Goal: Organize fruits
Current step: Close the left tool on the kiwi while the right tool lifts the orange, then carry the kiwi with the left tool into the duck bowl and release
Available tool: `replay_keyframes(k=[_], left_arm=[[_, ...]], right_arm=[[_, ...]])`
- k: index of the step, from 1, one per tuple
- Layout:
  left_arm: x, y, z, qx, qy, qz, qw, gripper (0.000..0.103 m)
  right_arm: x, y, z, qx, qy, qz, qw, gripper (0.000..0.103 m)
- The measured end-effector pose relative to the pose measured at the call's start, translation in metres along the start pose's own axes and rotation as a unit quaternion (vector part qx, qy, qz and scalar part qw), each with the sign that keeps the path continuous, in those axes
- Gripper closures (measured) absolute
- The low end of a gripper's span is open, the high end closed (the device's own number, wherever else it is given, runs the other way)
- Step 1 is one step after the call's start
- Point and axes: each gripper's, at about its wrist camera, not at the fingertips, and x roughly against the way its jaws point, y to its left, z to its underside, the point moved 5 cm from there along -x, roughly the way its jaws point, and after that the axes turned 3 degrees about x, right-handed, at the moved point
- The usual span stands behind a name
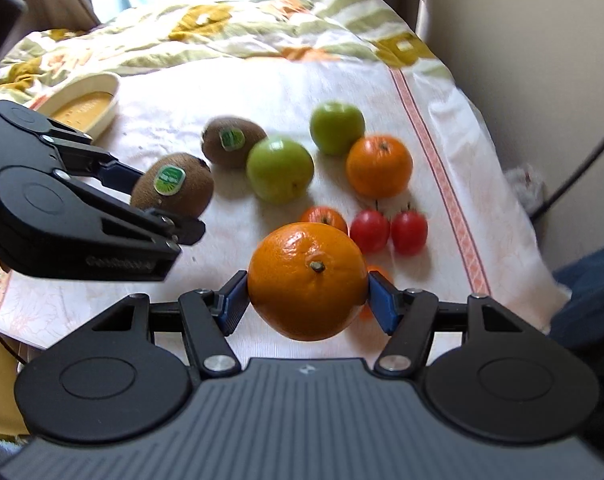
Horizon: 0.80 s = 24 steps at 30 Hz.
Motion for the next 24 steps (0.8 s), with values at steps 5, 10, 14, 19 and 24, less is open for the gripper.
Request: replay_keyframes(k=[5,10,14,19,24], left_arm=[[0.039,0.018,-0.006,0.068,-0.041,-0.049,0.9957,0.05],[0.072,0.043,-0.007,0.138,-0.065,-0.102,0.983,0.05],[0.092,0.079,-0.003,0.196,-0.08,-0.14,0.9673,0.05],[0.112,0.132,0.003,0.232,-0.094,-0.187,0.95,0.05],[0.115,0.182,0.003,0.241,-0.093,-0.205,0.9441,0.05]], right_arm=[[0.017,0.001,-0.026,0.046,-0.035,-0.032,0.998,0.025],[0.027,0.013,-0.055,0.103,-0.055,-0.084,0.99,0.025],[0.029,0.038,-0.079,0.147,-0.062,-0.129,0.979,0.025],[0.023,0.077,-0.112,0.175,-0.065,-0.176,0.967,0.025],[0.003,0.123,-0.154,0.185,-0.073,-0.192,0.961,0.025]])
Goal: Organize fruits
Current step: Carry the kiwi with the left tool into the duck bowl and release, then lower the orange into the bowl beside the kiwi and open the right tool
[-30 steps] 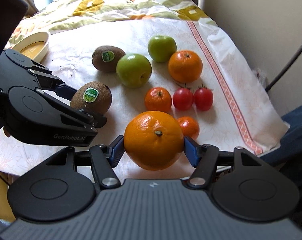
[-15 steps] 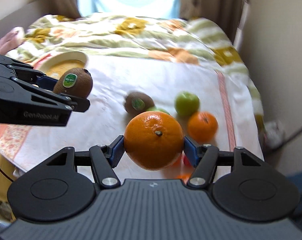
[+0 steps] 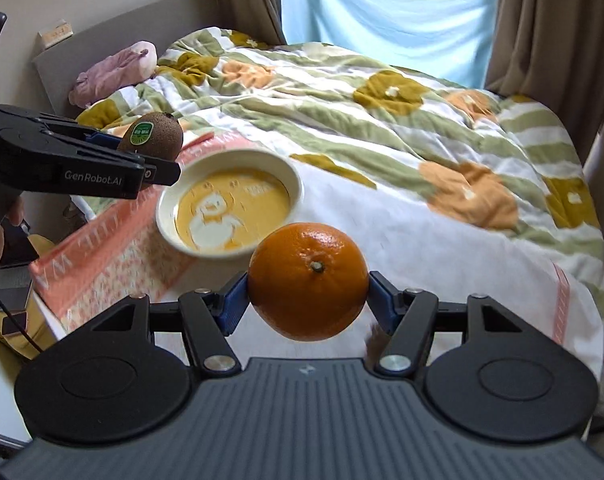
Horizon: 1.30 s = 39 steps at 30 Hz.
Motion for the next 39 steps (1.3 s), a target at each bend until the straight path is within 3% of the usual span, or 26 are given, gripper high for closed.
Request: replay_keyframes(k=[7,12,21,31,32,34,36,39], left_arm=[[-0.052,0.046,-0.019,-0.003,0.022,0.006,0.9997,0.05],[-0.1,0.059,-0.019,-0.016,0.058,0.033,0.9977,0.05],[-0.166,0.063,-0.005,-0.045,0.106,0.076,0.9904,0.05],[-0.193,0.053,-0.002,-0.095,0.116,0.099,0.9838,0.049],[-0.192,0.052,-0.002,-0.1,0.111,0.099,0.9839,0.045],[-0.189,0.05,-0.003,-0.1,0.105,0.109,0.9834,0.012],[-0.182,0.048,-0.005,-0.104,0.092,0.108,0.9844,0.005],[-0.174,0.046,-0.005,-0.121,0.087,0.095,0.9842,0.005]], right_arm=[[-0.071,0.018,-0.062,-0.012,0.012,-0.006,1.0,0.025],[-0.12,0.023,-0.086,-0.039,0.031,0.001,0.999,0.025],[-0.169,0.019,-0.087,-0.086,0.067,0.029,0.994,0.025],[-0.18,0.013,-0.082,-0.113,0.086,0.059,0.988,0.025],[-0.18,0.012,-0.082,-0.115,0.087,0.06,0.988,0.025],[-0.179,0.01,-0.081,-0.116,0.087,0.063,0.987,0.025],[-0.178,0.009,-0.082,-0.117,0.087,0.064,0.987,0.025],[-0.176,0.007,-0.084,-0.12,0.086,0.06,0.987,0.025]])
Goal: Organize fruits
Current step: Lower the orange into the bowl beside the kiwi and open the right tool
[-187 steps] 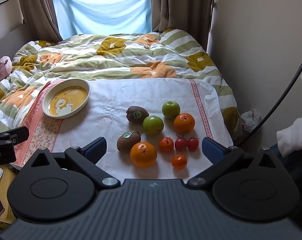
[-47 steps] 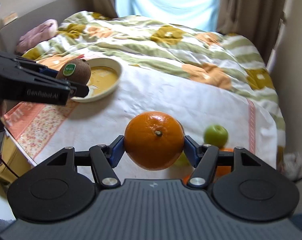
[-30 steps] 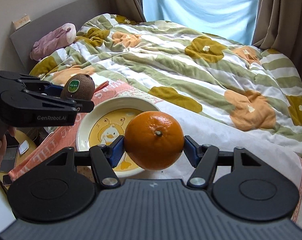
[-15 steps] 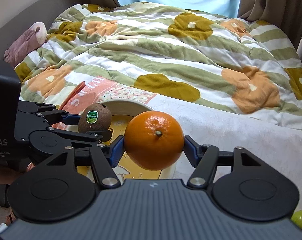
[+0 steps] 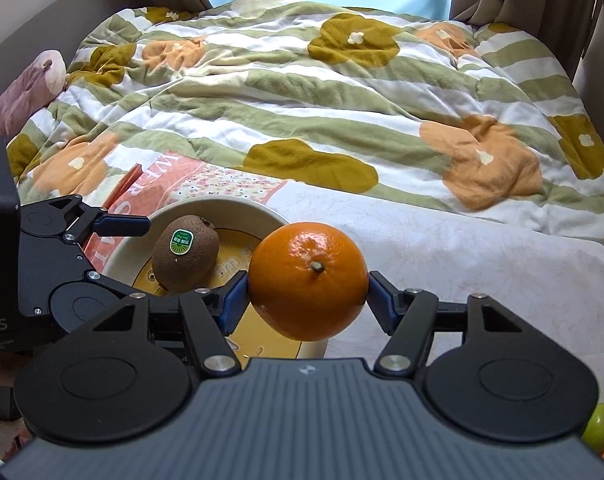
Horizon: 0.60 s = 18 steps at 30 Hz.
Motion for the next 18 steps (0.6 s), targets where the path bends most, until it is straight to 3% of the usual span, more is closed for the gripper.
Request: replay_keyframes(k=[12,18], left_arm=[[0.045,-0.003,0.029,-0.004,-0.01,-0.065,0.9978,0.004],[0.052,0.004,0.039,0.011,-0.008,-0.061,0.9981,0.004]], right_arm=[[-0.009,0.014,-0.012,0.019,0.014,-0.058,0.998,0.025],[-0.037,0.029,-0.007,0.04,0.035,-0.074,0.996,0.025]])
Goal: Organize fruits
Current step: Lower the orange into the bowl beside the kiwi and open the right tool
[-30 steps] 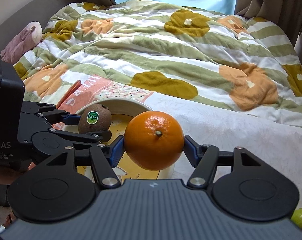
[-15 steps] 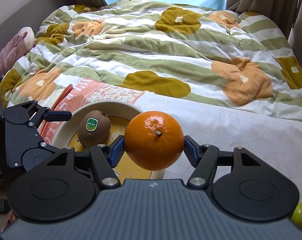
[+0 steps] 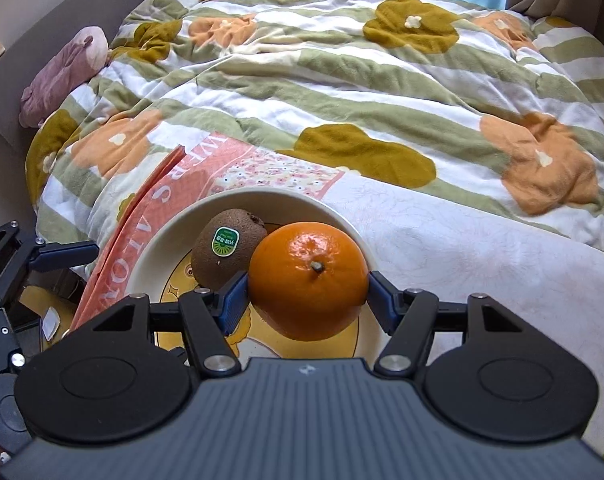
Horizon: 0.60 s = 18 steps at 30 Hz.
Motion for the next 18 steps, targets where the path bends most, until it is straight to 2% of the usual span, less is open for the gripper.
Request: replay_keyframes(k=[3,7,12,14,15,18], left_arm=[[0.001,0.004,0.005,0.012,-0.001,0.001,0.9999,0.004],[0.002,0.007,0.007,0.022,-0.001,0.002,0.9998,0.004],[0.004,0.007,0.008,0.026,-0.003,0.006,0.9996,0.004],[0.005,0.007,0.009,0.026,-0.003,0.006,0.9996,0.004],[0.005,0.007,0.009,0.027,-0.003,0.005,0.9996,0.004],[0.008,0.008,0.012,0.041,-0.001,-0.002,0.9992,0.004]], right_arm=[[-0.011,0.004,0.001,0.021,0.004,-0.005,1.0,0.025],[-0.02,0.009,0.004,0.051,0.012,0.008,0.999,0.025],[-0.025,0.008,0.007,0.058,0.012,0.011,0.998,0.023],[-0.02,0.009,0.004,0.061,-0.007,0.009,0.998,0.012],[-0.018,0.01,0.003,0.06,-0.015,0.0,0.998,0.0],[-0.007,0.012,0.001,0.056,-0.042,-0.001,0.998,0.0]])
